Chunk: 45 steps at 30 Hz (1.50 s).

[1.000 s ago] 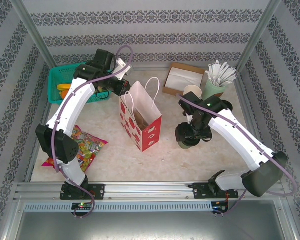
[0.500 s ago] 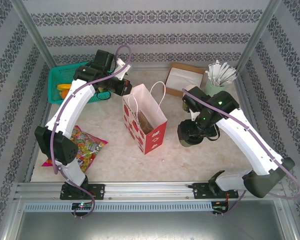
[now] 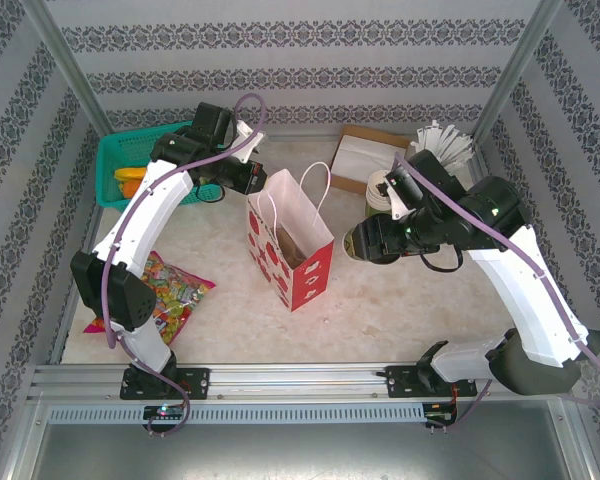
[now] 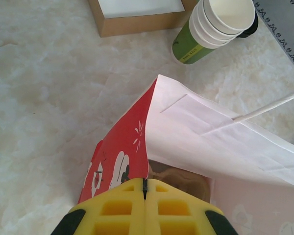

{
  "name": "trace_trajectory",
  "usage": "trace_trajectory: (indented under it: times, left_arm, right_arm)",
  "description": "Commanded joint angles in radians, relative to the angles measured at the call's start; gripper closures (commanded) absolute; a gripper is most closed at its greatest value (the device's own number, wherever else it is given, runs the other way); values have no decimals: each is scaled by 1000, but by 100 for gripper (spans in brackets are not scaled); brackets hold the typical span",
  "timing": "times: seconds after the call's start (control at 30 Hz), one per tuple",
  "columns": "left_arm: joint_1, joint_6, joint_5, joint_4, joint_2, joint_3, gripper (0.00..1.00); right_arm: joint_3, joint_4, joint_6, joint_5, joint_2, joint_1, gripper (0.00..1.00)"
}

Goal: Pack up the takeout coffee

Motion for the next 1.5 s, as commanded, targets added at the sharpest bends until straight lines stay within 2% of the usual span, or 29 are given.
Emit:
trace_trajectory:
  times: [0.0,0.17,0.5,0.73,0.87,1.07,1.27,1.47]
  left_arm:
    - [-11,-13,18,18,-33,-2,100]
    - [-16,-13,21,11,-37,3,100]
    - [-25,-43,51,11,-39,0,100]
    - [-30,-52,50,7,-47,-11,99]
    - [-30,-63,4,12,-64,-4,71]
    - [-29,-157,-120,42,-151,-6,40]
    - [-30,-292,-183,44,-279,-64,29]
    - [-54,-483,-70,69,-371,-153,29]
  right_arm:
    - [46,-200,-24,-12,18,22,28]
    - [132,-190,-38,-57,48,50,29]
    - [298,-120,-100,-109,229,128,29]
    - [310,-97,-114,-83,315,163,29]
    - [284,-52,-116,-83,345,171,29]
    - [268,-22,-116,-92,384,176,29]
    - [285,-22,-115,-70,425,176,29]
    - [328,-40,-118,-54,473,184,29]
